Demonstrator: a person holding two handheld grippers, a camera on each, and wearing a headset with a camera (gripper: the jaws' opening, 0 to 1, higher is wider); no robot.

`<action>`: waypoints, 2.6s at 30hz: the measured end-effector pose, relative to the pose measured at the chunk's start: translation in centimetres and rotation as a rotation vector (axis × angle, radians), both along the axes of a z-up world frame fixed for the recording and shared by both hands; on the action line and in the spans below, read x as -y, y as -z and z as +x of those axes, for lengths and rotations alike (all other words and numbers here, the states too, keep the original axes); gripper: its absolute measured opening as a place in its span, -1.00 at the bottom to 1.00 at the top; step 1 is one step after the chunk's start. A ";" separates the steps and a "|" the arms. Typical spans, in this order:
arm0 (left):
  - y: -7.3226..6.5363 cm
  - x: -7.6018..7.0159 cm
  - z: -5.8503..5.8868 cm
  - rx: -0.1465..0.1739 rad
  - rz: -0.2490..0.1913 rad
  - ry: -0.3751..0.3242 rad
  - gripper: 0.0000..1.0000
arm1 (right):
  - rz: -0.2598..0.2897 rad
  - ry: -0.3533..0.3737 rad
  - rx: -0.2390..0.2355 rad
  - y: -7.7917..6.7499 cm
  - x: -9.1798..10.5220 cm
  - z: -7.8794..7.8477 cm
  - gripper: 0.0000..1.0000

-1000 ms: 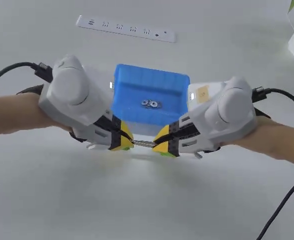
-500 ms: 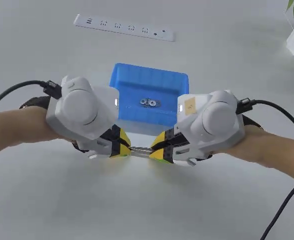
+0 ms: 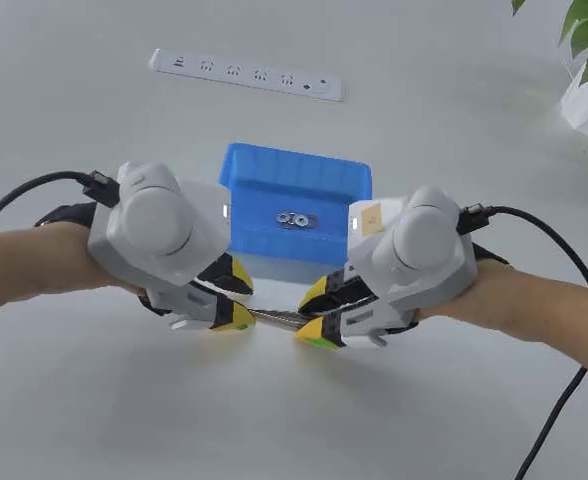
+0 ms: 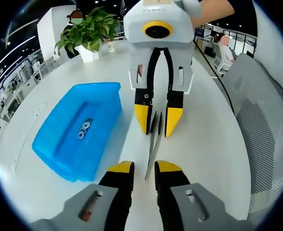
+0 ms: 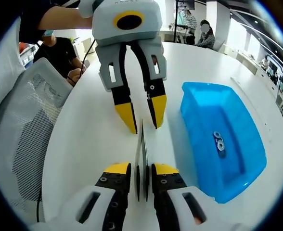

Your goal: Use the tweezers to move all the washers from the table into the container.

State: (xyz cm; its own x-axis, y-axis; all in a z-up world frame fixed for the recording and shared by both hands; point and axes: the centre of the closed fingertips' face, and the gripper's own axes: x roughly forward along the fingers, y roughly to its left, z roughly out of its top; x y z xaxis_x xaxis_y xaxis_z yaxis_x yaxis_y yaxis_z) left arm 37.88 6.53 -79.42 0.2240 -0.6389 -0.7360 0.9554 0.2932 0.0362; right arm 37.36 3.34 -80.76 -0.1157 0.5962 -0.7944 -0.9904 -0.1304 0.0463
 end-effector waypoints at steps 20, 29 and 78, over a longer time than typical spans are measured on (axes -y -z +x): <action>-6.1 -3.3 -1.8 0.063 -0.085 -0.209 0.33 | 0.265 0.167 0.048 -8.0 2.9 -0.6 -0.01; -10.1 -2.9 -3.3 0.093 -0.226 -0.260 0.59 | 0.312 0.231 0.073 -10.6 5.4 -1.3 0.36; -15.7 -5.8 -7.5 0.227 -0.244 -0.434 0.99 | 0.386 0.416 0.264 -17.1 10.2 -2.3 1.00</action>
State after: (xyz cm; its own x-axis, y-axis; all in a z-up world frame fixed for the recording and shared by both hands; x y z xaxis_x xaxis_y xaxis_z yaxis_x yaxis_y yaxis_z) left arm 30.39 12.28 -63.76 0.6410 -0.5983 -0.4808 0.7207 0.6847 0.1088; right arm 35.06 -6.89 -63.62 0.3589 0.7987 -0.4830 -0.9334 0.3100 -0.1808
